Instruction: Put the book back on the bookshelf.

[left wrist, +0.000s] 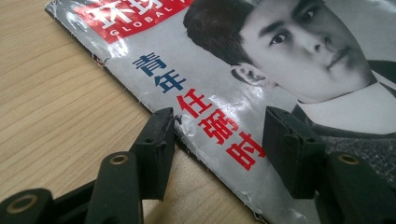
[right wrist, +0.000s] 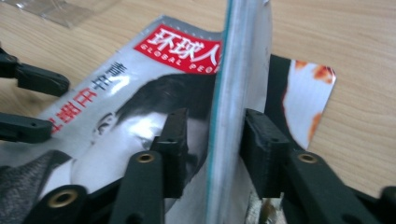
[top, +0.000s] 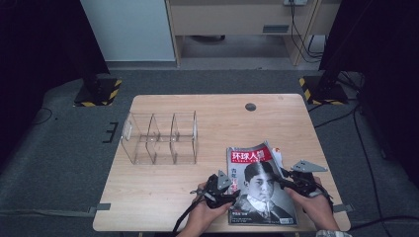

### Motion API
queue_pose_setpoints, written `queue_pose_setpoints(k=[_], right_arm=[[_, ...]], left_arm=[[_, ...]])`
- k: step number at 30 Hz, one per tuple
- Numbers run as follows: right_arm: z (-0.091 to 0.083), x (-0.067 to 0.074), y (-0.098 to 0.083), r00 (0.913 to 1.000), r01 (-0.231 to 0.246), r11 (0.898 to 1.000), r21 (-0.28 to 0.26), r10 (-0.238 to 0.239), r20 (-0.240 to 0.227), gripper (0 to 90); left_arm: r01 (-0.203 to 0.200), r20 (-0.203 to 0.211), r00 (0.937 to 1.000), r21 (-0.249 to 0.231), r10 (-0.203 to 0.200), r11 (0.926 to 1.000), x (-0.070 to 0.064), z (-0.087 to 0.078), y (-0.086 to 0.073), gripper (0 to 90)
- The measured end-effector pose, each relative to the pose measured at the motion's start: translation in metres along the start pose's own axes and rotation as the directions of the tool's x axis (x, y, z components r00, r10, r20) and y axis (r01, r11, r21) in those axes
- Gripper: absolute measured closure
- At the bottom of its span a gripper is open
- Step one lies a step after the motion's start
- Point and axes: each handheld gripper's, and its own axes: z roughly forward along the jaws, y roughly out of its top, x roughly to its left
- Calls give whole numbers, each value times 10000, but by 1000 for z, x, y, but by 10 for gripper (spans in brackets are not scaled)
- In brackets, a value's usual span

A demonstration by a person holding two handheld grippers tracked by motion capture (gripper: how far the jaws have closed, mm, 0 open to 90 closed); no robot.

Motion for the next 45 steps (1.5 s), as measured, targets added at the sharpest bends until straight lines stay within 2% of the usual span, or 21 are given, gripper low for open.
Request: queue_pose_setpoints(k=[2,4,7,9,10,11,14,15,16,19,22,25,28,31,34,36,37,38,39,41,45], right_arm=[[2,1,-1,10000,57,10000,60,-57,-25,621],[6,1,-3,10000,31,9996,287,-33,59,538],[9,0,-5,9999,-18,9989,477,9,171,500],[15,-2,-5,9996,-256,9967,766,248,111,421],[16,-2,-4,9996,-255,9965,799,243,156,424],[17,-2,-4,9994,-304,9963,805,290,185,436],[16,-3,-4,9985,-95,9977,676,58,551,579],[16,-3,-4,9985,-95,9977,676,58,551,579],[13,-5,-3,9975,-136,9982,586,95,696,660],[12,-5,-3,9973,-157,9983,568,116,720,660],[16,-6,-1,9965,-297,9978,589,250,803,565],[18,-7,0,9955,-381,9977,565,330,883,567],[18,-9,0,9941,-301,9979,582,238,1061,678],[17,-11,0,9934,-420,9977,533,360,1086,714],[19,-10,0,9938,-431,9976,542,372,1048,617],[21,-8,0,9940,-387,9975,595,323,1047,594],[21,-7,0,9934,-354,9974,624,283,1114,622],[21,-7,0,9919,-292,9977,612,214,1250,696],[21,-7,0,9919,-292,9977,612,214,1250,696],[18,-10,1,9925,-449,9982,409,399,1154,805],[14,-8,4,9951,-403,9991,129,390,908,867]], left_arm=[[-2,-1,10000,2,2,10000,0,0,0,438],[-1,-4,10000,-1,1,10000,0,0,0,439],[2,-4,10000,-3,-2,10000,0,0,0,439],[-5,9,10000,2,5,10000,0,0,0,438],[-6,13,10000,0,6,10000,0,0,0,439],[-8,14,10000,1,8,10000,0,0,0,439],[7,13,10000,-6,-7,10000,0,1,1,439],[7,13,10000,-6,-7,10000,0,1,1,439],[-24,63,10000,0,24,10000,1,2,2,440],[-17,139,9999,-8,17,10000,3,3,3,443],[-52,93,9999,-3,52,10000,4,7,6,447],[-48,51,10000,-2,48,10000,3,7,6,447],[-33,37,10000,-3,33,10000,3,7,6,447],[7,19,10000,-15,-7,10000,2,8,7,448],[7,10,10000,-16,-7,10000,2,9,7,447],[16,24,10000,-19,-16,10000,2,9,7,448],[16,24,10000,-19,-16,10000,2,9,7,448],[13,30,10000,-16,-13,10000,3,9,8,448],[13,30,10000,-16,-13,10000,3,9,8,448],[23,96,10000,-12,-23,10000,4,10,8,447],[64,274,9996,-9,-64,10000,5,10,9,436]])
